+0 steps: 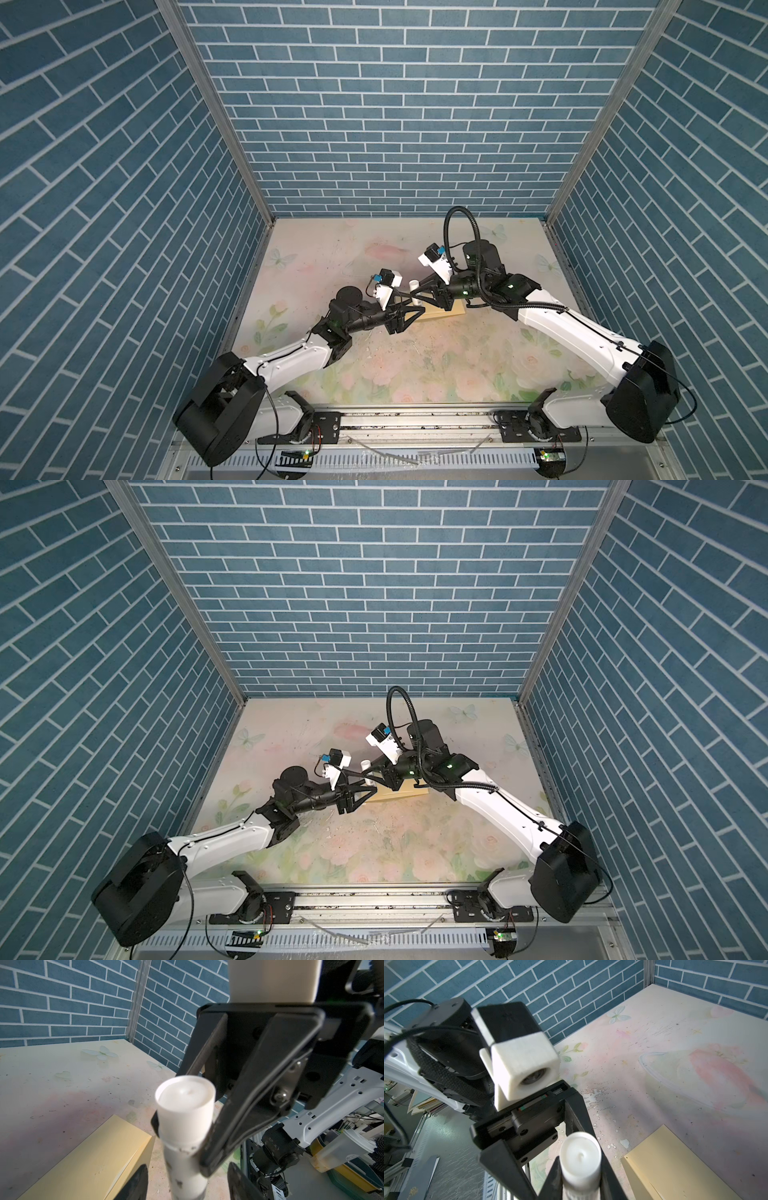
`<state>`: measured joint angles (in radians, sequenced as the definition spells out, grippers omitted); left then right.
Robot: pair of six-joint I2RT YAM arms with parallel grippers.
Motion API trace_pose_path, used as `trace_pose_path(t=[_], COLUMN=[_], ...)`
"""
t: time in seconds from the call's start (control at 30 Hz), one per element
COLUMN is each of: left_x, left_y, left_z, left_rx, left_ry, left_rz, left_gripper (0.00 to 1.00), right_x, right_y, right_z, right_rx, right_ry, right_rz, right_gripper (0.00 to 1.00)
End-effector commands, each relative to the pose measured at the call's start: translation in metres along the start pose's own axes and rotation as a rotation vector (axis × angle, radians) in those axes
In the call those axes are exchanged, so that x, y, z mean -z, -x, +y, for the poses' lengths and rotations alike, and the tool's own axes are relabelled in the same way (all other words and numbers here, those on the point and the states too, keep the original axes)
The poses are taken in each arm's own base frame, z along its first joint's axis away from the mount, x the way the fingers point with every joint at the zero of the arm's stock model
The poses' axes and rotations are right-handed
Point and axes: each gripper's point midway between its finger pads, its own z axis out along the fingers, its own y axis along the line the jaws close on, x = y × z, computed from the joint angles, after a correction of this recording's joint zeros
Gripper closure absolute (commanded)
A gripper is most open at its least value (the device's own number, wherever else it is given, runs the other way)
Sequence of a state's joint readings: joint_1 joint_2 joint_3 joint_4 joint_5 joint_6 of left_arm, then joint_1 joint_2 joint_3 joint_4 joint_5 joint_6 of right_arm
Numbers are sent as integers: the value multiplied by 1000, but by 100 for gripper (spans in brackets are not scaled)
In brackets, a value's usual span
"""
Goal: Place the letter into the envelope and seal it
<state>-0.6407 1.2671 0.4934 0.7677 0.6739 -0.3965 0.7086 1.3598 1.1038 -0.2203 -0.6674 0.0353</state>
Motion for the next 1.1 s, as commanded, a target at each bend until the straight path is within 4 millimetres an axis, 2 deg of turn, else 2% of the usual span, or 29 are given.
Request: trace_pose_path(t=[0.0,0.37,0.57,0.8,1.0,1.07], left_x=[-1,-4,-7,-10,-12,-12], left_y=[21,22,22,22,25,27], left_z=[-10,-8,-6,-4,0,2], left_rx=[-25,-9,16,32,62,77], left_ry=[-47,-54,-65,-69,-62,-51], left_rz=[-56,-51,-59,-61,-88,-103], left_gripper=[42,60,61,78,100,100], right_x=[3,0,-2,-3,-4,-4], right_y=[13,10,13,14,16,18], right_z=[6,4,5,4,1,-1], right_rx=[80,72,64,63,59,62], right_ry=[20,23,34,32,22,0], right_rz=[-9,3,-9,-11,-21,-25], right_gripper=[100,100,100,100,100,84])
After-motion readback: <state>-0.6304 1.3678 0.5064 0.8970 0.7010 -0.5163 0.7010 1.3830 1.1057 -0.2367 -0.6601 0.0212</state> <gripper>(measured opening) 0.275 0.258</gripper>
